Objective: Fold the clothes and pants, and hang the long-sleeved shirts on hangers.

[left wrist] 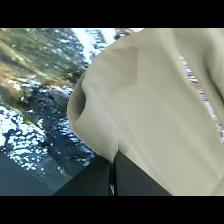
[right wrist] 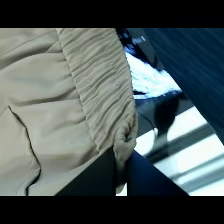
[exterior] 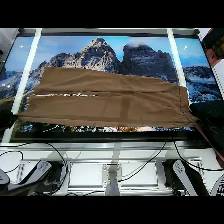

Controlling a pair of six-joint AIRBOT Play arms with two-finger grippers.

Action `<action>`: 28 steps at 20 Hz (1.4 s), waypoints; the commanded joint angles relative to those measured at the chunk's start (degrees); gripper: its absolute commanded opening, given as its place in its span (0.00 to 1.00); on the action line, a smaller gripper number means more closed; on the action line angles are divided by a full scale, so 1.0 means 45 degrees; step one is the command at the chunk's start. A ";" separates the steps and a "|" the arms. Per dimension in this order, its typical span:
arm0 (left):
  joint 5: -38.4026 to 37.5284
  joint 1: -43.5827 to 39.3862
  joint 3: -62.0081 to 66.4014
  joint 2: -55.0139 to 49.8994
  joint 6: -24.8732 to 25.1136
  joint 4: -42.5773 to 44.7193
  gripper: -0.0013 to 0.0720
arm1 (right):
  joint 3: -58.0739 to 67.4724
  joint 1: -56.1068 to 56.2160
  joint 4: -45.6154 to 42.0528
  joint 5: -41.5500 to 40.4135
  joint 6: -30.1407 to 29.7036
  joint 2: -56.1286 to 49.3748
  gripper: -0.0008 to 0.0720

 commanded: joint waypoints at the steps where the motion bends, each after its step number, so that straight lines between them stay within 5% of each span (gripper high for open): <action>1: 0.0073 -0.0019 0.0403 0.0238 -0.0151 -0.0058 0.05 | 0.0539 0.0000 -0.0466 0.0967 0.0136 0.0321 0.05; 7: 0.2161 -0.2249 0.3288 -0.0253 -0.1093 0.0185 0.05 | 0.2905 0.0063 0.1724 -0.0301 0.0155 0.0418 0.05; 14: 0.5338 -0.6722 0.6994 -0.4983 -0.4945 0.3026 0.05 | 0.2924 0.2404 0.1749 -0.5853 0.2793 -0.1457 0.05; 21: 0.6343 -0.8432 1.1079 -0.9734 -0.5814 0.3973 0.05 | 0.2929 0.3963 0.1904 -1.1030 0.5926 -0.5620 0.05; 25: 0.7509 -0.8845 1.1521 -1.0671 -0.6067 0.3925 0.06 | 0.2929 0.4507 0.2438 -1.3352 0.6227 -0.6892 0.05; 26: 0.7859 -0.8922 1.1526 -1.0710 -0.6062 0.3925 0.12 | 0.2929 0.4585 0.2584 -1.3940 0.6227 -0.7043 0.05; 27: 0.8058 -0.8976 1.1550 -1.0700 -0.6047 0.3973 0.35 | 0.2929 0.4634 0.2506 -1.4231 0.6212 -0.7048 0.21; 28: 0.8038 -0.8981 1.1657 -1.0671 -0.5911 0.3978 0.99 | 0.2987 0.4629 0.2501 -1.4275 0.6207 -0.7009 0.74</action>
